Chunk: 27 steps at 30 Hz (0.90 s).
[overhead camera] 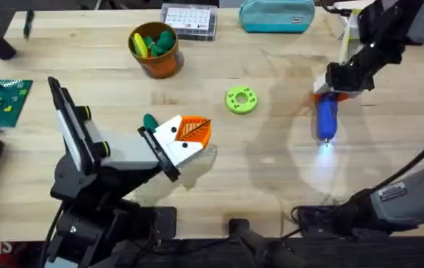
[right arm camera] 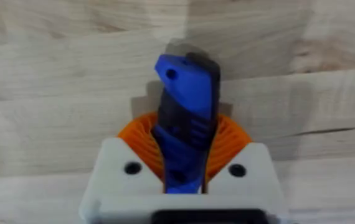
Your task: Pick up the gripper from the table and insert it into the empty holder that is missing its gripper. Then pick up a screw, insert it into the mounting hole, and use the screwdriver to tighten it. Finally, clean up the table by picking up the vegetable and placing it into the bucket.
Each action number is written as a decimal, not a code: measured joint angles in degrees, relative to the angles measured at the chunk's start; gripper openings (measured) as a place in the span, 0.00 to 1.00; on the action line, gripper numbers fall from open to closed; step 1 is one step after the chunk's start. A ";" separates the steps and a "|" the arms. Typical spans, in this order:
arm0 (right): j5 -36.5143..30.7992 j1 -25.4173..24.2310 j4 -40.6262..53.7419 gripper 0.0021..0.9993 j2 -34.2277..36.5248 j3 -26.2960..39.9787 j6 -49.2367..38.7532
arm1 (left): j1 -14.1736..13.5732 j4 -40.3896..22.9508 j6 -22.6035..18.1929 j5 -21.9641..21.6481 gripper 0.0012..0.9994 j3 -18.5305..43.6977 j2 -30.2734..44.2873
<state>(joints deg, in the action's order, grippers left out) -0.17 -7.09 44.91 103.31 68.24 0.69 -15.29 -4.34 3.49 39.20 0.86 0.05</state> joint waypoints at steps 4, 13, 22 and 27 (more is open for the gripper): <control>0.51 0.07 0.02 0.03 0.00 0.02 -0.02 | 0.00 0.00 0.00 0.00 0.01 0.00 0.00; 2.65 0.31 5.24 0.03 1.25 2.81 -0.04 | 0.00 0.00 0.00 -0.01 0.01 0.00 0.00; 3.04 0.33 12.05 0.03 0.81 13.26 -0.04 | 0.00 0.00 0.00 0.00 0.01 0.00 0.00; 3.20 0.35 15.44 0.03 -0.72 18.65 -0.04 | 0.00 0.00 0.00 0.00 0.01 0.00 0.00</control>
<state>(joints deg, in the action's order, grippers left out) 3.03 -6.75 60.35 102.59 86.89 0.64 -15.29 -4.34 3.49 39.20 0.86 0.05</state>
